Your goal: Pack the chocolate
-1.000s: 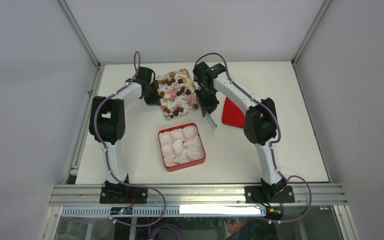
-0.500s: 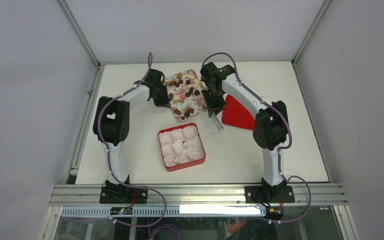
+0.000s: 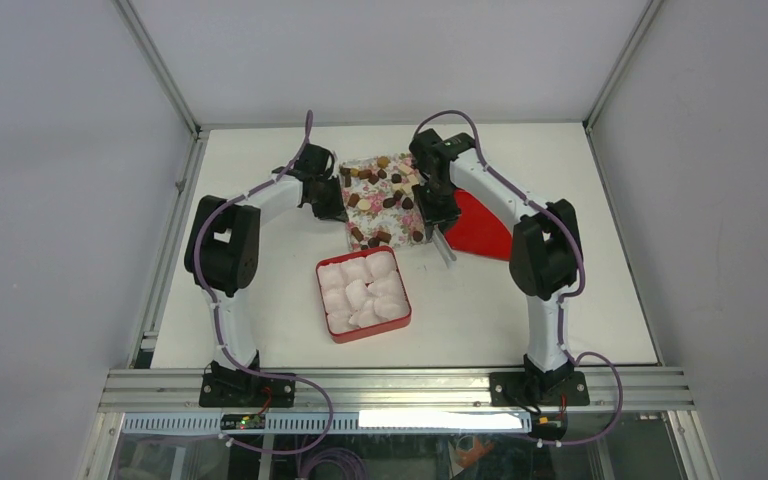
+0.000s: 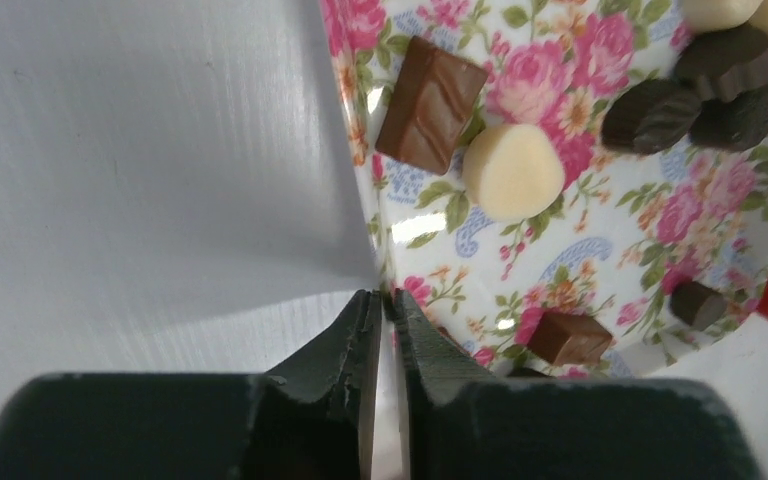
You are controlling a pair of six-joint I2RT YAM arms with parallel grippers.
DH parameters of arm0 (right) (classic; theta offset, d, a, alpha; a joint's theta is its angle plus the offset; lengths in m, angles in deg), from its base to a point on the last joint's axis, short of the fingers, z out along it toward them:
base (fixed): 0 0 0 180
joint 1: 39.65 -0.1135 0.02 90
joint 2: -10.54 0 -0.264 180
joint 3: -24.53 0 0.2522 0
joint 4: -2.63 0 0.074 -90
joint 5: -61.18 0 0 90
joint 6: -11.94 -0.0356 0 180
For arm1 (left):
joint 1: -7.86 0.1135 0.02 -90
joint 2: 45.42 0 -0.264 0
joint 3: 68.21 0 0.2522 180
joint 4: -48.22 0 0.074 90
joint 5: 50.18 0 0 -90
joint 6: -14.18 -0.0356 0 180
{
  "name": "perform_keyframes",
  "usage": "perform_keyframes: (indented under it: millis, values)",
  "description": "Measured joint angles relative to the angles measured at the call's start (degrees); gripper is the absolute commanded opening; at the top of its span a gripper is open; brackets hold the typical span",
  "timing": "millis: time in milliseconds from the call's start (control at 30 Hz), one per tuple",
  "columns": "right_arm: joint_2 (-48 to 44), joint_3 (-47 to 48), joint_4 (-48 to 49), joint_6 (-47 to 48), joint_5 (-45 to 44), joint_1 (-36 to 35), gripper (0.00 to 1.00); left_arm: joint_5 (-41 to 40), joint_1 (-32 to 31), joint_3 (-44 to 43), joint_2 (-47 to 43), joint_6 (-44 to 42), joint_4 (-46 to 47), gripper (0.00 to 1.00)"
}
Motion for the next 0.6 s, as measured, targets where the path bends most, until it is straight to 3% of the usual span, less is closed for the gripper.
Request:
perform_keyframes:
  millis: [100, 200, 233, 400, 600]
  values:
    - [0.0, -0.3, 0.2, 0.0, 0.2, 0.0, 0.32, 0.0, 0.0, -0.1, 0.0, -0.5, -2.0, 0.51]
    - [-0.7, -2.0, 0.5, 0.0, 0.5, 0.0, 0.33, 0.3, -0.2, -1.4, 0.0, -0.5, -5.8, 0.57]
    - [-1.0, -2.8, 0.5, 0.0, 0.7, 0.0, 0.33, 0.4, -0.2, -1.6, 0.0, -0.6, -6.1, 0.65]
    - [-2.9, -5.9, 0.6, 0.0, 1.4, 0.0, 0.38, -0.4, -0.4, -3.0, -1.6, -0.6, -9.6, 0.73]
    - [-3.6, -8.8, 0.9, 0.0, 1.6, -0.1, 0.43, -1.4, -0.4, -1.1, -12.3, -0.4, -15.6, 0.78]
